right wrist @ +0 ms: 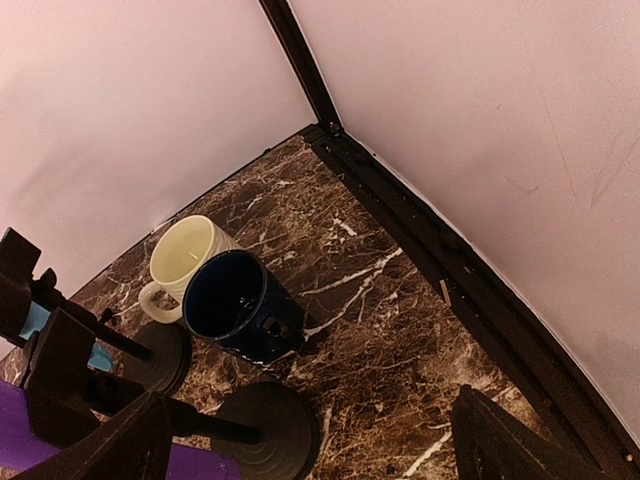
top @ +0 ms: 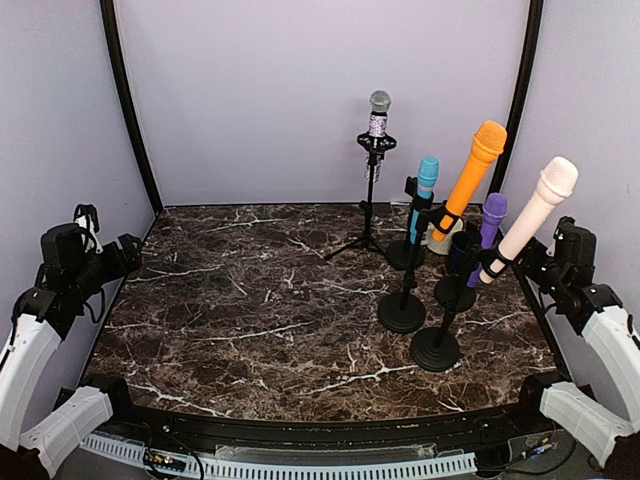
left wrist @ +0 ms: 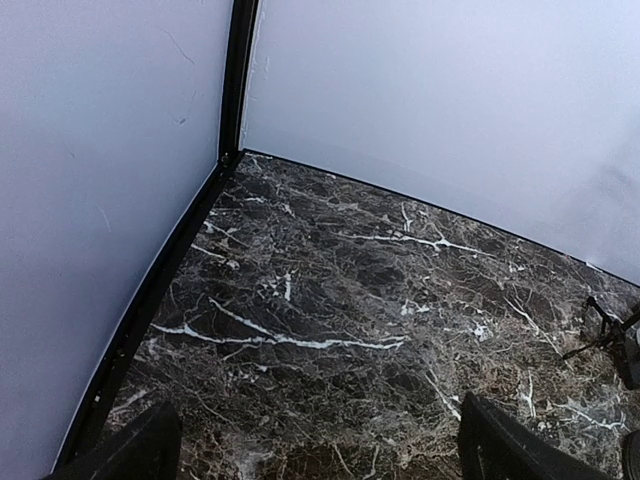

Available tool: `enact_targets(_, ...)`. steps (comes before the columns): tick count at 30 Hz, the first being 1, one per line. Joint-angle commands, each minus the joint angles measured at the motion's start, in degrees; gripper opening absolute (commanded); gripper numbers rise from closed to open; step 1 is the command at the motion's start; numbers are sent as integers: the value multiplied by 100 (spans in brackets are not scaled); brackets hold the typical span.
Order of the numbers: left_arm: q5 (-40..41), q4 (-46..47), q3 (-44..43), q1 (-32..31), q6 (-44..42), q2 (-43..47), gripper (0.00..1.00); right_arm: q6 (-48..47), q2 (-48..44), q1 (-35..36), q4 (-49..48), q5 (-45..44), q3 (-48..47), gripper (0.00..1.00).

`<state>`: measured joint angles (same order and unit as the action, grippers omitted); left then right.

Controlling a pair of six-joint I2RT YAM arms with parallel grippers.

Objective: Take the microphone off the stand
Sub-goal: Pick up the microphone stand with the microphone from the center of the board.

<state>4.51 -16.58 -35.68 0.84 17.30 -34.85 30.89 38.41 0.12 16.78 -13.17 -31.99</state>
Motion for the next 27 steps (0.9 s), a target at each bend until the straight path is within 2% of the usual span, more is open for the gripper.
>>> enact_targets(1,76,-101,-197,-29,113,-77,99,89,8,40,-219,-108,-74,99)
enact_targets(7,38,-55,-161,-31,202,82,99,111,-8,41,-236,-91,-67,99)
enact_targets(12,-312,154,5,-31,-107,246,99,144,-26,46,-305,-62,4,98)
enact_targets(22,-2374,296,88,-40,-17,133,93,69,56,42,-157,173,-182,98)
enact_targets(27,-2621,665,-237,-798,-16,-46,92,22,11,45,-503,657,-84,98)
